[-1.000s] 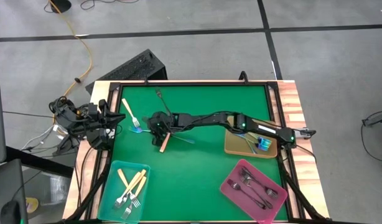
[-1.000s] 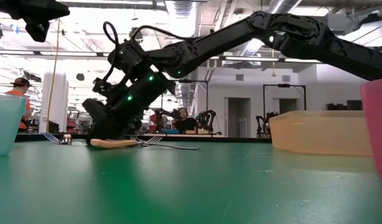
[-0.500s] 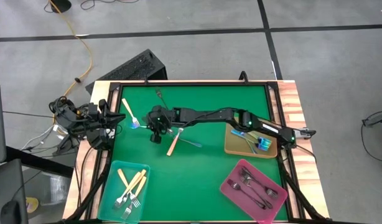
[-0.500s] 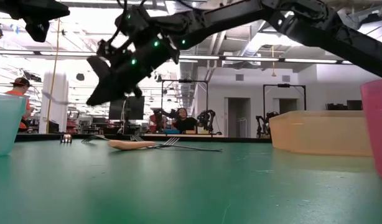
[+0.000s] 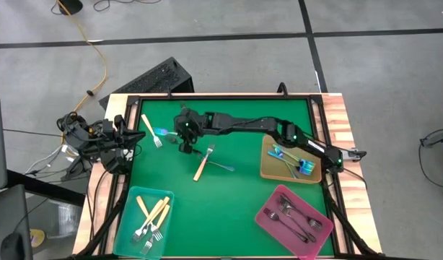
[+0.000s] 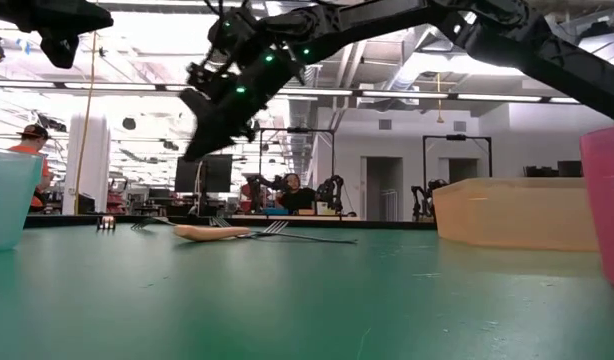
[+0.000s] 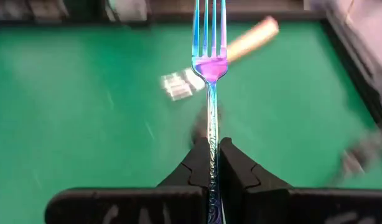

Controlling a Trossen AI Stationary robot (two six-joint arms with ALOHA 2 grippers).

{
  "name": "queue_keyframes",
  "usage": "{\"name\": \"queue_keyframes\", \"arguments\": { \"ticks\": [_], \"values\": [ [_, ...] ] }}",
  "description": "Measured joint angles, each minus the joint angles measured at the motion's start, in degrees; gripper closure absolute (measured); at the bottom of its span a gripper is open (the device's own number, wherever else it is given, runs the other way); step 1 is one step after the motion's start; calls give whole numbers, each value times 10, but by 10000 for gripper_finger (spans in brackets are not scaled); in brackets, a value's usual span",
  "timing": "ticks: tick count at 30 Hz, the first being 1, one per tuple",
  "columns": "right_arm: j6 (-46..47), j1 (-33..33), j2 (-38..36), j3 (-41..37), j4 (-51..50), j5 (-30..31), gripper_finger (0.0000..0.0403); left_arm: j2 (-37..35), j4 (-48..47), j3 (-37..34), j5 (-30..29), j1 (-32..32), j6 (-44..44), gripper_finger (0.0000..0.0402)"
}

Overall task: Sort silverware by color (type)
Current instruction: Put the blue fork into the orange bin

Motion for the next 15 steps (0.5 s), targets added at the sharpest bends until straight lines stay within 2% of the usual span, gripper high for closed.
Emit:
{"name": "queue_keyframes", "arguments": {
  "ticks": [10,15],
  "values": [
    [-82,-43,-91,0,-174,58,368,0,0,0,-1,0,-2,379],
    [-99,-69,-151,-1,-268,61,368,0,0,0,-3,0,-3,379]
  ]
}}
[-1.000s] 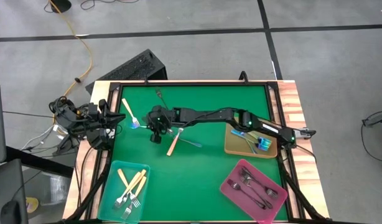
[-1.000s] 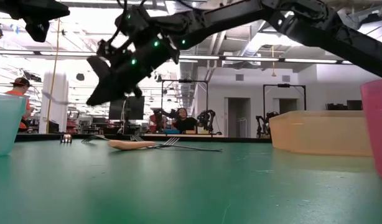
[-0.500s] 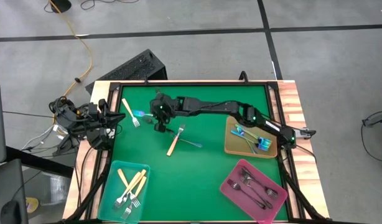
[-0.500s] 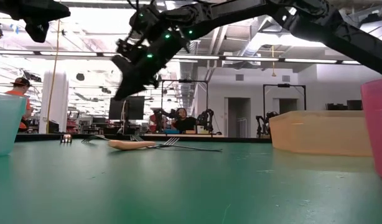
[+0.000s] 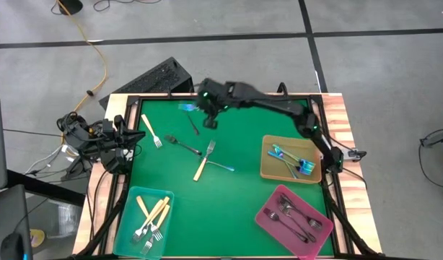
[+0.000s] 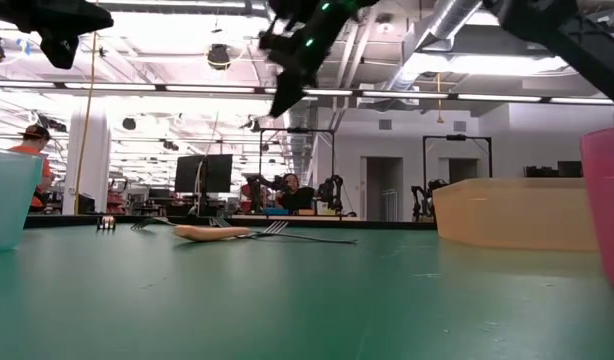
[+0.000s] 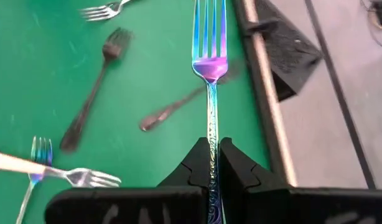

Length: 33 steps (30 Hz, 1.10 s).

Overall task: Sort silverware by color (type)
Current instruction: Put the blue fork into the orange bin

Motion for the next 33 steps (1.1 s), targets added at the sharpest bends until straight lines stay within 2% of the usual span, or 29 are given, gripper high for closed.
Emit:
{"name": "queue_keyframes", "arguments": {
  "ticks": [12,16,21,28,33],
  "values": [
    [9,-30,-119,-4,-240,1,368,0,-1,0,0,0,-1,379],
    [23,-26,-172,-48,-270,1,368,0,-1,0,0,0,-1,379],
    [71,-11,-293,-211,-262,23,368,0,-1,0,0,0,-1,379],
    [172,45,-534,-543,-105,43,368,0,-1,0,-1,0,-1,379],
    [291,93,-685,-714,-68,50,368,0,-1,0,-2,0,-1,379]
  ]
}}
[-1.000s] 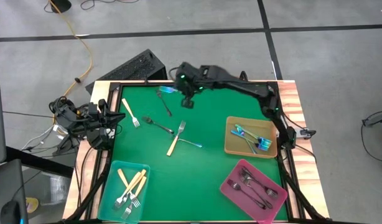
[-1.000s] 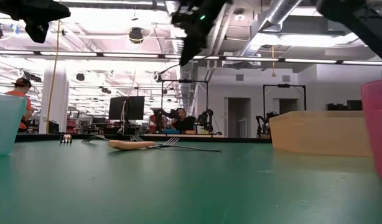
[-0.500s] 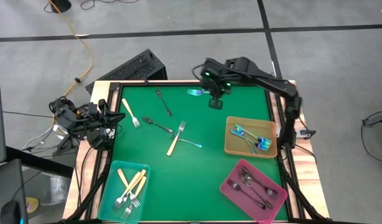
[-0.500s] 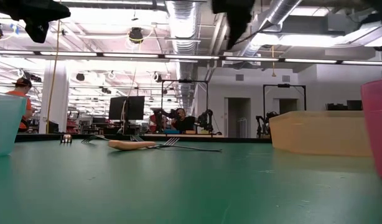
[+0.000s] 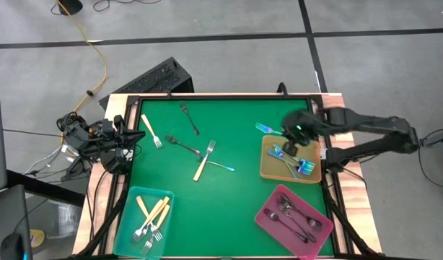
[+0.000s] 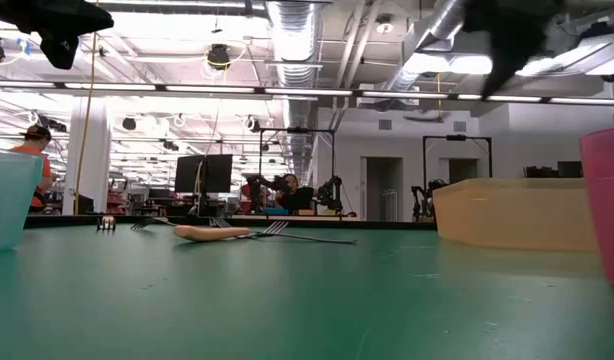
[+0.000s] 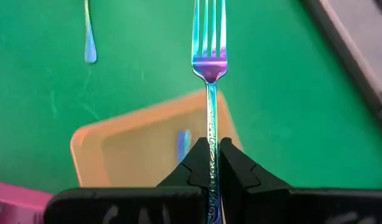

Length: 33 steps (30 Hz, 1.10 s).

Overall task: Sort silverware by color (type)
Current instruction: Put the blue fork into the orange bin

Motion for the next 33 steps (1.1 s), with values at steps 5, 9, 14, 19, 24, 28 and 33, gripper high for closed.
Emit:
{"name": "queue_keyframes", "arguments": {
  "ticks": [5,9,14,19,24,28,33],
  "values": [
    [122,73,-109,-126,8,46,368,0,0,0,-7,0,0,379],
    [194,124,-160,-206,31,89,368,0,0,0,-7,0,0,379],
    [239,172,-172,-273,66,101,368,0,0,0,-7,0,0,379],
    [334,206,-163,-320,90,116,368,0,0,0,-10,0,0,379],
    [420,250,-156,-362,110,150,368,0,0,0,-10,0,0,379],
    [443,286,-148,-385,135,183,368,0,0,0,-11,0,0,379],
    [435,318,-141,-411,174,224,368,0,0,0,-11,0,0,379]
  ]
}}
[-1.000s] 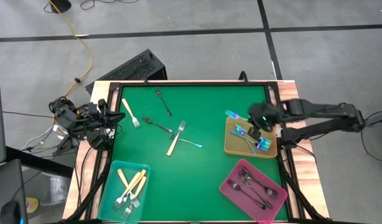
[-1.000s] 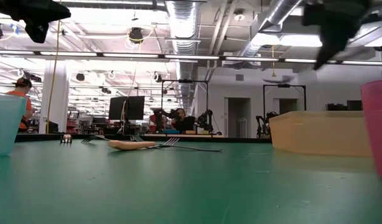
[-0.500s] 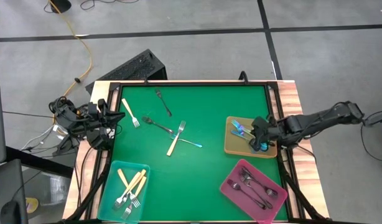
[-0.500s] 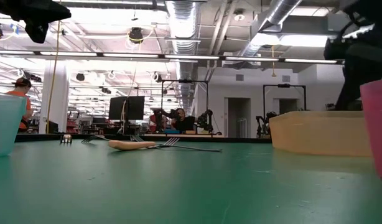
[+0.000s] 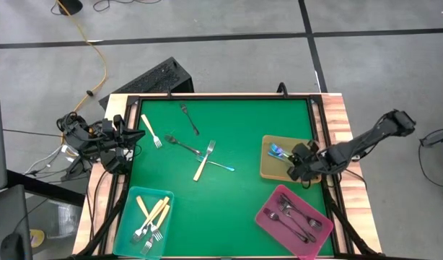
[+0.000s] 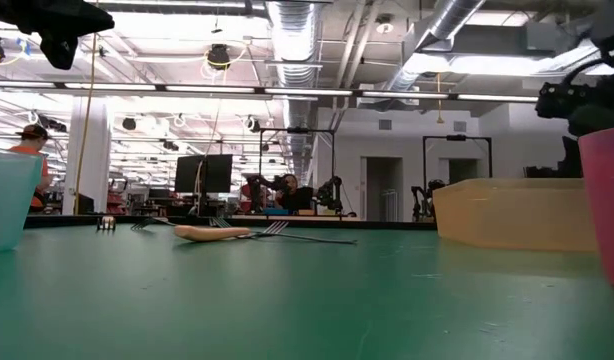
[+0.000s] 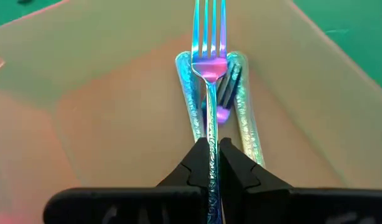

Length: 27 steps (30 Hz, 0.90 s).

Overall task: Sort silverware by color (type)
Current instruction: Put the blue fork into the orange bin

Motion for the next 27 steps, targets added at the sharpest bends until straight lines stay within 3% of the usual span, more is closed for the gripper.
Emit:
{"name": "queue_keyframes", "arguments": {
  "ticks": [8,27],
  "values": [
    [51,22,27,-43,29,-3,368,0,0,0,0,0,0,379],
    [113,35,62,-64,52,-30,354,0,0,0,0,0,0,379]
  ]
}}
